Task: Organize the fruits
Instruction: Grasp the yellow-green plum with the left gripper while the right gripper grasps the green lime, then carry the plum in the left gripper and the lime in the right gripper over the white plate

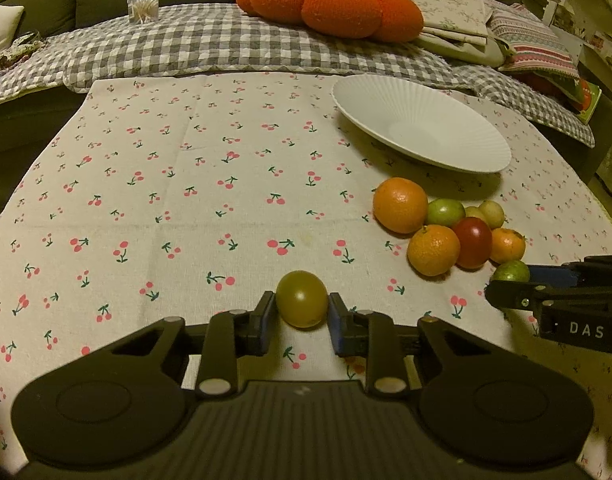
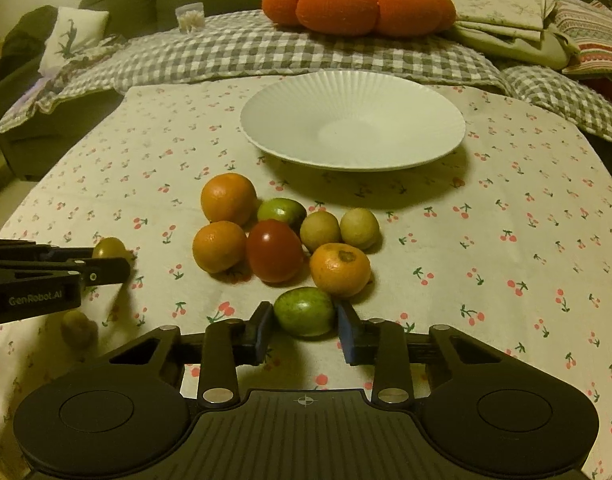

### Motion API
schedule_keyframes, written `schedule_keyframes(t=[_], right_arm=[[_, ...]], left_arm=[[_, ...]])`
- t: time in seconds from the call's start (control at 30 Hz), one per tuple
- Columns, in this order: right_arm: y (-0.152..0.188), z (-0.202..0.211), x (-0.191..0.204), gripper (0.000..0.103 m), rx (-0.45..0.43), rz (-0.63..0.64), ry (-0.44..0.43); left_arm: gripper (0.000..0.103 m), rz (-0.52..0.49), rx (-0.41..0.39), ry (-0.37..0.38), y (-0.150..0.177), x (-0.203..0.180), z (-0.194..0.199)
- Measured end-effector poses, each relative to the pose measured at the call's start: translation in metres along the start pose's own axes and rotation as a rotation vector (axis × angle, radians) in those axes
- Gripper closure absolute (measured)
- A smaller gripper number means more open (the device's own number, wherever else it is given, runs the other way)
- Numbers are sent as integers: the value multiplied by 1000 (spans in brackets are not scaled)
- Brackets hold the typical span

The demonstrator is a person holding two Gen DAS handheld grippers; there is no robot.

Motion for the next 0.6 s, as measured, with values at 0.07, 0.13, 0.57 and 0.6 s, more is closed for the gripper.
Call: schedule_keyframes(t=[0.07,0.13,0.57,0.6], right_arm=[[0,0,0,71,0,-3,-2],[-1,1,0,71,-2,-1,-2],[-9,17,4,71,-34,9,-27],[-10,18,5,71,-38,8,-29]], left_arm=[[78,2,2,-1,0,0,0],[78,4,3,0,-1,0,1],[78,5,-10,24,-11,-6,11],[78,4,-13,26,-12,-7,11]])
Point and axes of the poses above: each gripper's, at about its wrist camera, not at the fingertips, and z roughly against the way its jaws point, x to its left, y to its underside, the point moved 1 cm from there along -z, roughly the way its jaws point, and after that the axes turned 7 degrees about -y, right-handed, at the moved point
